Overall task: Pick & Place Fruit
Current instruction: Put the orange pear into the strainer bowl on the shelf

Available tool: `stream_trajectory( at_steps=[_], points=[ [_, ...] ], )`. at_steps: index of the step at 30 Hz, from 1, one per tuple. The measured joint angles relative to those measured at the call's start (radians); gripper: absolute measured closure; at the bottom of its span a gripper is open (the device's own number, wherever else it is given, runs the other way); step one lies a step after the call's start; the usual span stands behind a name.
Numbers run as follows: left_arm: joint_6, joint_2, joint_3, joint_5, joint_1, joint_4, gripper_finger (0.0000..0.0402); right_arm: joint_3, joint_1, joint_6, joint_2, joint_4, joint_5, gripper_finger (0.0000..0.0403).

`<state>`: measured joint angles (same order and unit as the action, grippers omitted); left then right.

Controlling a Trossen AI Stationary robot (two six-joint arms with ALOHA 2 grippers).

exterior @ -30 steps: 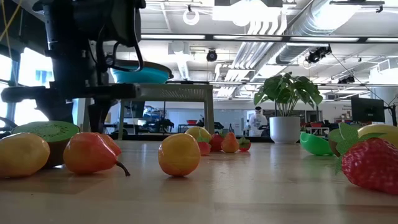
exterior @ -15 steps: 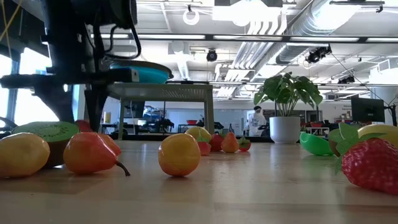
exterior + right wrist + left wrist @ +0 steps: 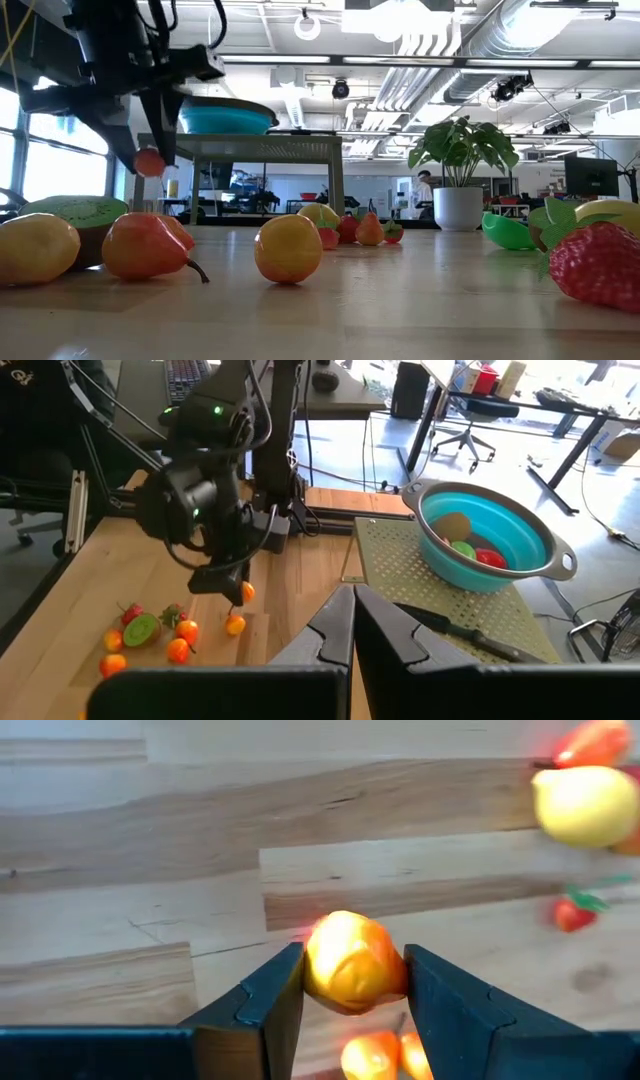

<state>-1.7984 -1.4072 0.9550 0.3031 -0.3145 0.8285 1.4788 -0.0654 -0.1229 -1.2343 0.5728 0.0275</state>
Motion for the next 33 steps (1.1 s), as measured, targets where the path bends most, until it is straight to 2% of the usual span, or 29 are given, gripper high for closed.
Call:
stream_trajectory(
  at_steps=[11, 19, 22, 29, 33],
  points=[
    [0.216, 0.18, 0.0, -0.006, 0.0, -0.125, 0.0243, 0.0, 0.0, -0.004, 0.0, 0.0, -0.006, 0.0399],
    [0.413, 0.344, -0.002, -0.008, 0.0, -0.321, 0.0243, 0.0, 0.0, -0.004, 0.0, -0.002, -0.006, 0.0399],
    [0.514, 0.395, -0.002, 0.005, 0.0, -0.451, 0.0243, 0.0, 0.0, -0.004, 0.0, -0.003, -0.006, 0.0399],
    [0.824, 0.477, 0.001, 0.089, 0.0, -0.74, 0.0243, 0.0, 0.0, 0.035, 0.0, -0.001, -0.005, 0.0399],
    [0.91, 0.507, 0.001, 0.182, 0.0, -0.766, 0.0243, 0.0, 0.0, 0.046, 0.0, -0.001, -0.003, 0.0399]
  ],
)
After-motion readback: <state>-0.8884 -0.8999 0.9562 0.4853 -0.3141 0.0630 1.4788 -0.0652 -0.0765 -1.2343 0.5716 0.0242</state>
